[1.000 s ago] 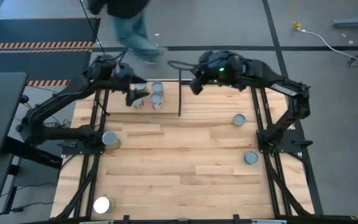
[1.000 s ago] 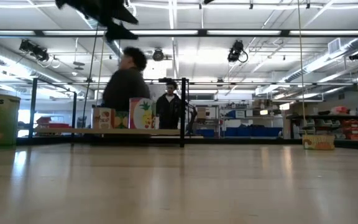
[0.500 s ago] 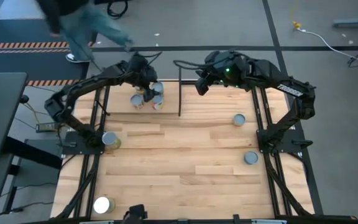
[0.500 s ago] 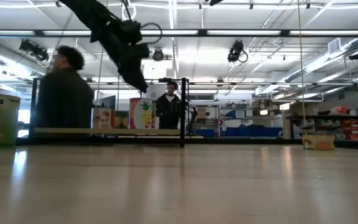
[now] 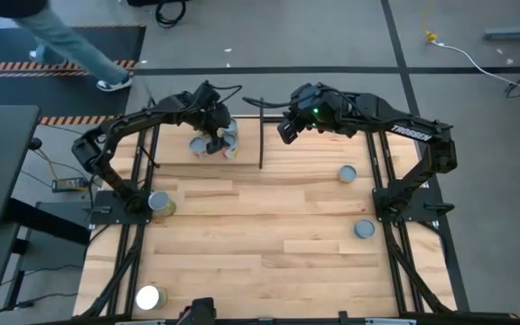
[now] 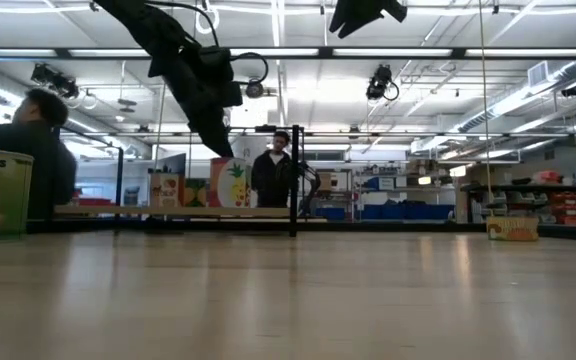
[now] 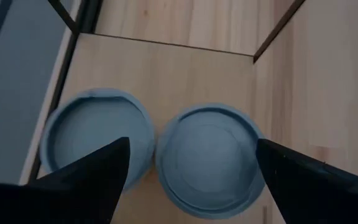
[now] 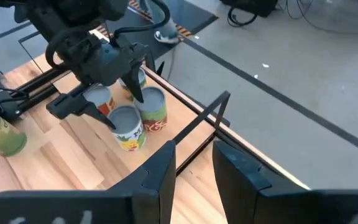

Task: Pick and place cans onto a shelf
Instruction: Adjust the canned spaghetti sauce on the shelf

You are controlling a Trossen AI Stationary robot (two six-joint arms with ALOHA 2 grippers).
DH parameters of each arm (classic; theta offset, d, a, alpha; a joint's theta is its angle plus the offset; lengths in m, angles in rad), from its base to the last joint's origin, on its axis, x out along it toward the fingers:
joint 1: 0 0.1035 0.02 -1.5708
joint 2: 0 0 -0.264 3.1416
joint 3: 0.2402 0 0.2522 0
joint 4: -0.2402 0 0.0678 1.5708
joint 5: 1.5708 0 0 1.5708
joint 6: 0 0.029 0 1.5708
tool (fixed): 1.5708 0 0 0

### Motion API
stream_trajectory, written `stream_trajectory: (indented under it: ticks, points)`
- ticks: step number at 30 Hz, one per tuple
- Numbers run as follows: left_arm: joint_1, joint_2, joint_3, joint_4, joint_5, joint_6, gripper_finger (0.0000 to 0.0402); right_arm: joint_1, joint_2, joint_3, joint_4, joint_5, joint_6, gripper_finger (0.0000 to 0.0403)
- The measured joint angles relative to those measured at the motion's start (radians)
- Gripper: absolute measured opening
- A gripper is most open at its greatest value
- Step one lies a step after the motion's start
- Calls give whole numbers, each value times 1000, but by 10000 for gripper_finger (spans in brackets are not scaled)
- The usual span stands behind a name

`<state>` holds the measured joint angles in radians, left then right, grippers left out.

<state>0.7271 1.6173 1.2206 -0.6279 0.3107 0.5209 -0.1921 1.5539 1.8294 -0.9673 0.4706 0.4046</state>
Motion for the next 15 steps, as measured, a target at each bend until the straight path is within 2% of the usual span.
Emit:
stream_trajectory:
  ticks: [9, 12, 15]
  points:
    - [64, 0, 0, 13, 9, -31, 355, 2, 0, -9, 2, -2, 43, 113]
    - [90, 0, 0, 62, 39, -137, 355, 2, 0, -9, 8, -2, 43, 113]
    - [110, 0, 0, 147, 63, -312, 354, 2, 0, -9, 9, -2, 45, 113]
